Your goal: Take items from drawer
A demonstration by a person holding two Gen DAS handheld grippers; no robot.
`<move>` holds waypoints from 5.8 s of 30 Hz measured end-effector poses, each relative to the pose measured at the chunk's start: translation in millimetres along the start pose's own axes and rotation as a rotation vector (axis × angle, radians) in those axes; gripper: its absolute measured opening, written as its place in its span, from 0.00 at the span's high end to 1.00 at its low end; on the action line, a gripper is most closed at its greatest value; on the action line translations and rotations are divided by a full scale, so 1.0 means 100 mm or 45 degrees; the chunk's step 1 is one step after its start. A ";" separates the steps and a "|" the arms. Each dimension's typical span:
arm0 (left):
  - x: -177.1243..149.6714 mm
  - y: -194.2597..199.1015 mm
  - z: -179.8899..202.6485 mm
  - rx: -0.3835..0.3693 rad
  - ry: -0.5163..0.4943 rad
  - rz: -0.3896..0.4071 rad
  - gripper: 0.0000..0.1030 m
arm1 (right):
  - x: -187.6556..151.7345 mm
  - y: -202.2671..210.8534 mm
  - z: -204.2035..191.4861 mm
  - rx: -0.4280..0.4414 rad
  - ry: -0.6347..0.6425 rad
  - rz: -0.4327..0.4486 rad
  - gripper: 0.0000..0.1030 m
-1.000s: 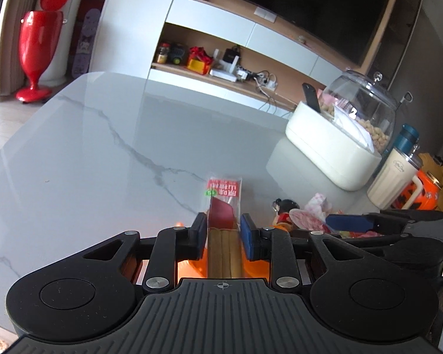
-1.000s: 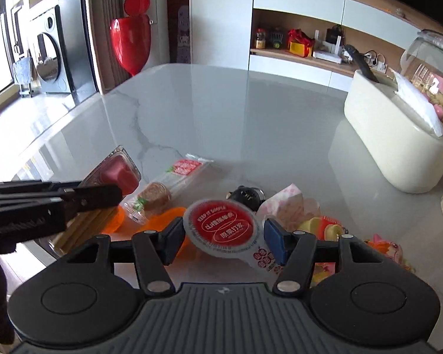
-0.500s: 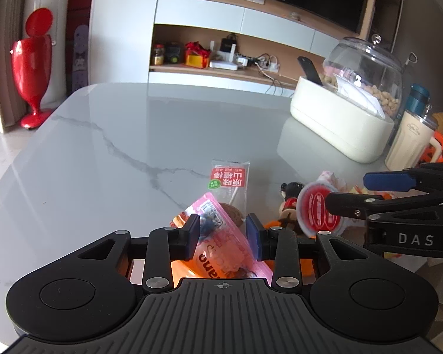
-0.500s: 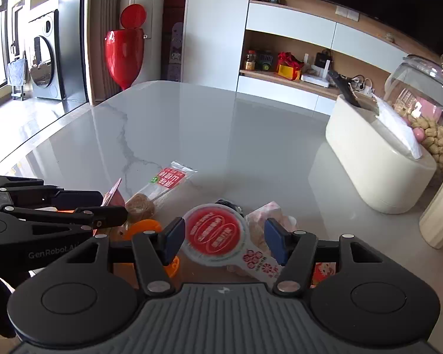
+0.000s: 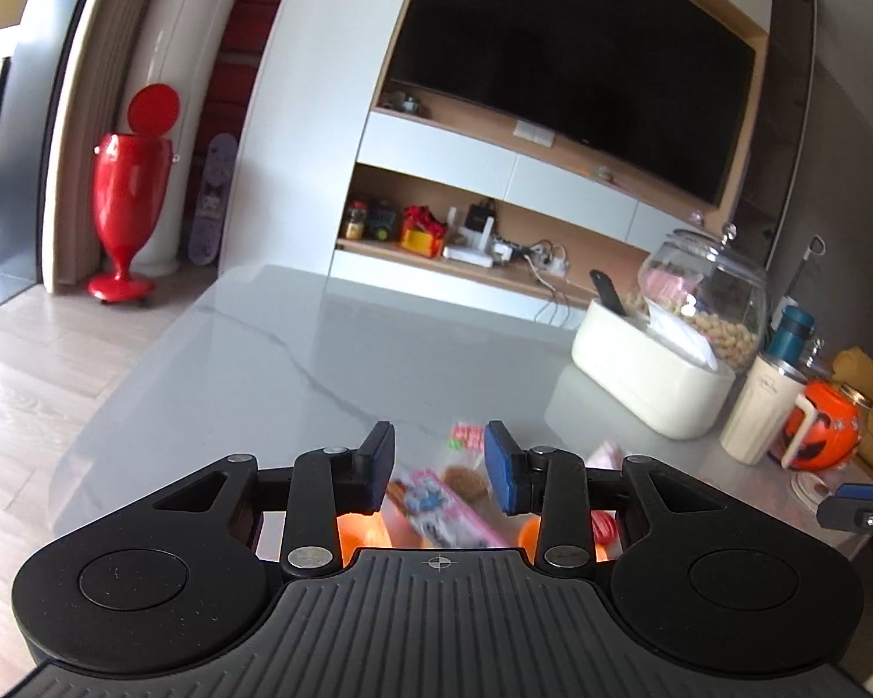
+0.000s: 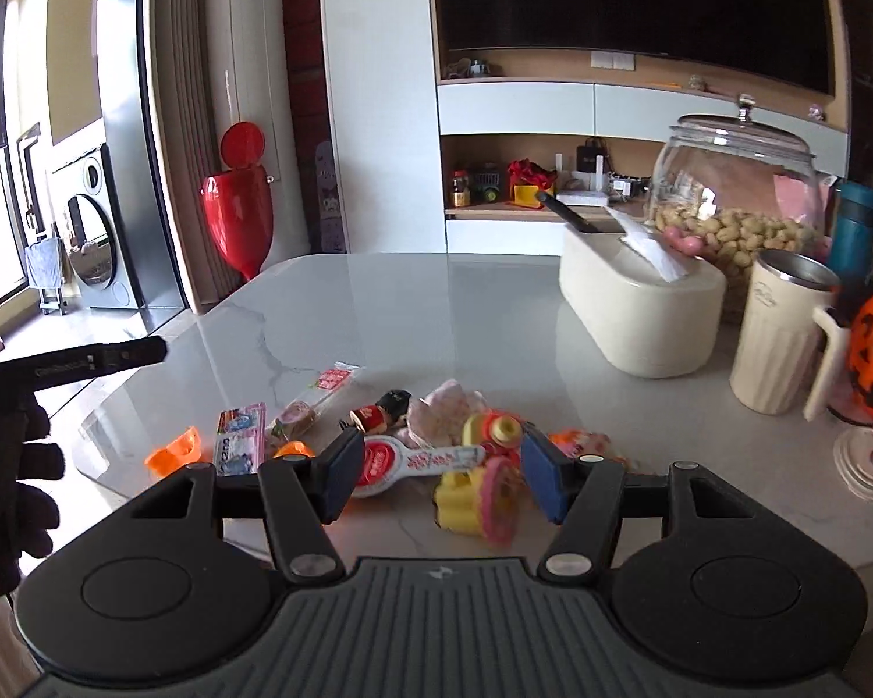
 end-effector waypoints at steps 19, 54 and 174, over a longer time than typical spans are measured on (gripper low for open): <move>-2.12 0.75 0.85 0.012 -0.133 -0.828 0.64 | -2.11 0.45 -0.14 0.186 0.009 -0.603 0.42; -1.44 -0.73 0.65 0.250 -0.021 -0.370 0.63 | -1.40 -1.06 0.22 -0.209 -0.043 -0.345 0.51; -1.95 0.59 1.01 0.254 -0.237 -0.379 0.25 | -2.02 0.18 -0.06 0.002 -0.173 -0.295 0.41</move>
Point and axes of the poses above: each gripper's, at about its wrist camera, not at the fingertips, and y roughly against the way its jaws point, z to its right, x to its top, the point moved 7 cm from there along -y, roughly the way its jaws point
